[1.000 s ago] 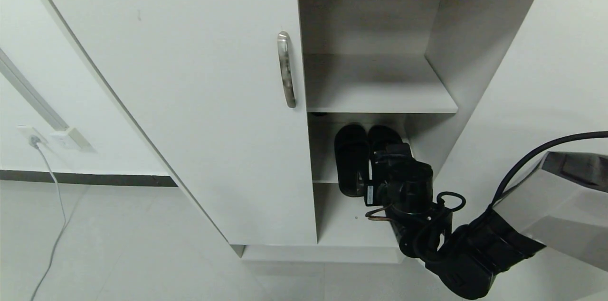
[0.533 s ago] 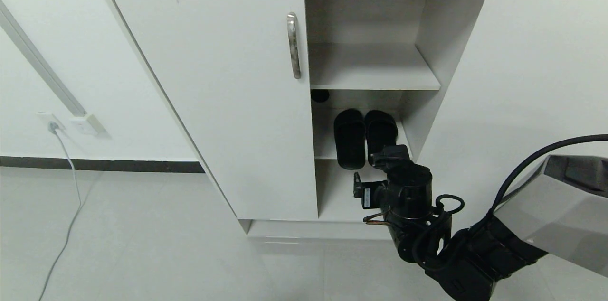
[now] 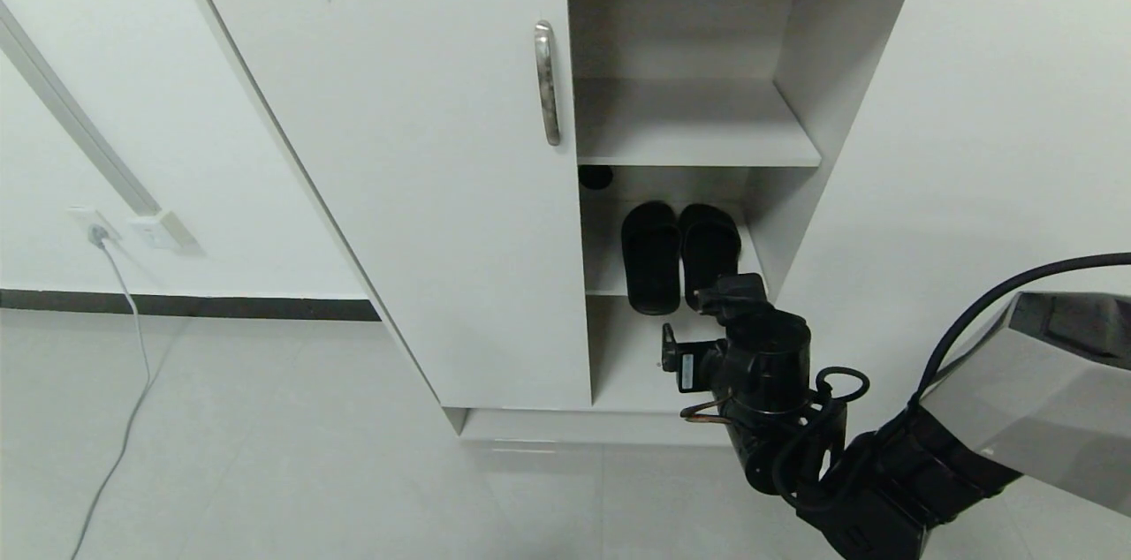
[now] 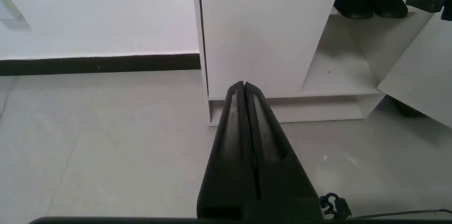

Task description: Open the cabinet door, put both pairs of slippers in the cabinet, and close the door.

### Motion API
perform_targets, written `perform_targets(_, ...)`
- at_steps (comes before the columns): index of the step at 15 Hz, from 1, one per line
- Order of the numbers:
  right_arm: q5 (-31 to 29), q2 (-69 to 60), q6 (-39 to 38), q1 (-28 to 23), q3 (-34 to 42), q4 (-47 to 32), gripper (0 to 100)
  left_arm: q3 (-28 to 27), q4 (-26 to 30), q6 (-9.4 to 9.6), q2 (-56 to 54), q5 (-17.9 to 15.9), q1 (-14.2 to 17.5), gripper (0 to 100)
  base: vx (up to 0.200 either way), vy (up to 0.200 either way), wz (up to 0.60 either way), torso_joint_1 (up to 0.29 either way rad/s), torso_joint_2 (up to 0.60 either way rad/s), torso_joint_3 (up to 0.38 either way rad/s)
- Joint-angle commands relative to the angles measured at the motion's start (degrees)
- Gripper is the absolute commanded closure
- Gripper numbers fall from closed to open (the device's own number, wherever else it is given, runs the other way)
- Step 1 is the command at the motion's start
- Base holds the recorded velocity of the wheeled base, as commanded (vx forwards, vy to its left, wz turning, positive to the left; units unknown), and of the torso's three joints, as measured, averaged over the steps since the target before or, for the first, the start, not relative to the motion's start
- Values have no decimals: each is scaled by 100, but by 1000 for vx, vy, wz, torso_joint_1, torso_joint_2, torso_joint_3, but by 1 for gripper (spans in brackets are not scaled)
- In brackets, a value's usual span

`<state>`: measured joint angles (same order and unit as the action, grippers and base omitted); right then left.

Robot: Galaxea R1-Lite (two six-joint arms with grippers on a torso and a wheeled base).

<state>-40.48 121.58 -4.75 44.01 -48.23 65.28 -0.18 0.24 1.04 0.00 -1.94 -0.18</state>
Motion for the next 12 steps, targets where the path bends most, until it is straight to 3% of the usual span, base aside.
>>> perform_targets(1,-3,-2,1,3,15,2,0,1,2,2,9,0,1,100,0,0,0,0,0,0)
perform_targets(6,-12,-2,1,3,15,2,0,1,2,2,0,0,1,100,0,0,0,0,0,17)
perform_targets(12,-118,24,1,3,15,46,0,1,11,11,9,0,1,100,0,0,0,0,2,184)
